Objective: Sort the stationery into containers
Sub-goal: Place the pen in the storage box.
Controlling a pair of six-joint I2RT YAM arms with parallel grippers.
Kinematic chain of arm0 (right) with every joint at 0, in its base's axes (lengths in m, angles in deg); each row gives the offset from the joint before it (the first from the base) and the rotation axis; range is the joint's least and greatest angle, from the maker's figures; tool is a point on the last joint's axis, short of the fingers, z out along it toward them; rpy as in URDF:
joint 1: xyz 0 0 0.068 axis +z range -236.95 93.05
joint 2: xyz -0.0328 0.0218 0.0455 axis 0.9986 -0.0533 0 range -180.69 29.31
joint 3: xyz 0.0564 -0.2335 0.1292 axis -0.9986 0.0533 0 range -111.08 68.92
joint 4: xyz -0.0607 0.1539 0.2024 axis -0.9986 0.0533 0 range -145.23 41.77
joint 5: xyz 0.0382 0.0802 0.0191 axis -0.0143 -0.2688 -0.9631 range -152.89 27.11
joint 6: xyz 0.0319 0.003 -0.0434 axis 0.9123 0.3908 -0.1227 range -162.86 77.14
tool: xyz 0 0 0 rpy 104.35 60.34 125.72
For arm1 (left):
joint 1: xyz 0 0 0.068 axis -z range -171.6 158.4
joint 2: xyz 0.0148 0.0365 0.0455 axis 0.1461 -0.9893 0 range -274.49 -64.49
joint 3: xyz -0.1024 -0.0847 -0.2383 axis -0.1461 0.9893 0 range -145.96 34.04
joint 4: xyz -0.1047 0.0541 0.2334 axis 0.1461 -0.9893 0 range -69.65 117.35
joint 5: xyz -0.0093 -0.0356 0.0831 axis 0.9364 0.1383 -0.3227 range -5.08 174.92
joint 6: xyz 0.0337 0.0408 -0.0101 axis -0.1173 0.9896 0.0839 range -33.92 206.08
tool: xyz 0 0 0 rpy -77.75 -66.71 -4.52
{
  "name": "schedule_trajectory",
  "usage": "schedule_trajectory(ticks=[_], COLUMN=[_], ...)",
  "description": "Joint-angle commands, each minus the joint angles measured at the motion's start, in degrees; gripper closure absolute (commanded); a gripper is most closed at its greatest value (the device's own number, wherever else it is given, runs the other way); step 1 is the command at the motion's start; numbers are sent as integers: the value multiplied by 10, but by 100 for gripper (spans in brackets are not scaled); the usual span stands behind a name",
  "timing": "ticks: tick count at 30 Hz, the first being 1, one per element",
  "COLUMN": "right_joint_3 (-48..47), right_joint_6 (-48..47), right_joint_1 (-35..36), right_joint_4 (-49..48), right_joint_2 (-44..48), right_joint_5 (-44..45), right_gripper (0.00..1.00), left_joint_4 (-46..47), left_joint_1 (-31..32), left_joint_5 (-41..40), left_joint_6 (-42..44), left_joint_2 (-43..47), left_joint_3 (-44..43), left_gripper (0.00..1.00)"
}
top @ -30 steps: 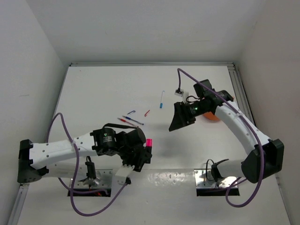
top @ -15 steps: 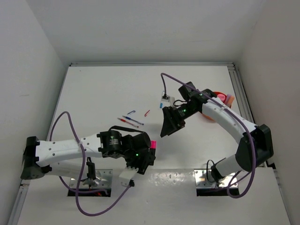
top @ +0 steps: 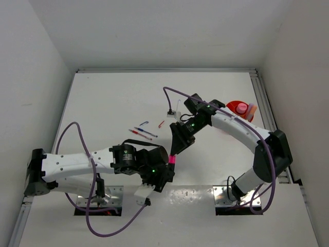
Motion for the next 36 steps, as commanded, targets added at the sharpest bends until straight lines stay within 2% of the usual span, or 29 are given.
schedule_trajectory(ticks=[1,13,18,22,24,25,27,29,31,32,34,36], right_joint_3=[-21,5,14,14,13,13,13,12,5,0,-14,-29], right_joint_6=[0,-4,-7,-9,-11,-12,-13,-14,-14,-15,-23,-39], right_joint_1=[8,25,30,35,37,37,36,36,36,37,36,32], right_joint_4=[-18,-13,-13,-13,-13,-9,-9,-8,-8,-8,-1,11], right_joint_2=[1,9,11,13,12,11,11,13,14,14,16,20], right_joint_5=[-23,-51,-52,-50,-50,-48,-48,-46,-42,-41,-38,-38], right_gripper=[41,47,53,61,61,70,76,86,96,100,100,100], left_joint_4=[10,19,24,25,27,27,27,27,28,31,43,67], left_joint_1=[10,10,10,10,10,10,10,11,10,11,10,10], left_joint_5=[3,-1,-8,-10,-11,-11,-13,-13,-15,-15,-17,-17], left_joint_6=[321,321,326,326,325,325,323,320,314,310,298,275], left_joint_2=[-2,-6,-7,-10,-10,-10,-9,-7,-4,-2,12,24], left_joint_3=[-14,-9,-9,-10,-10,-9,-10,-9,-5,-3,9,34], left_gripper=[100,100,99,99,99,99,97,89,72,58,41,12])
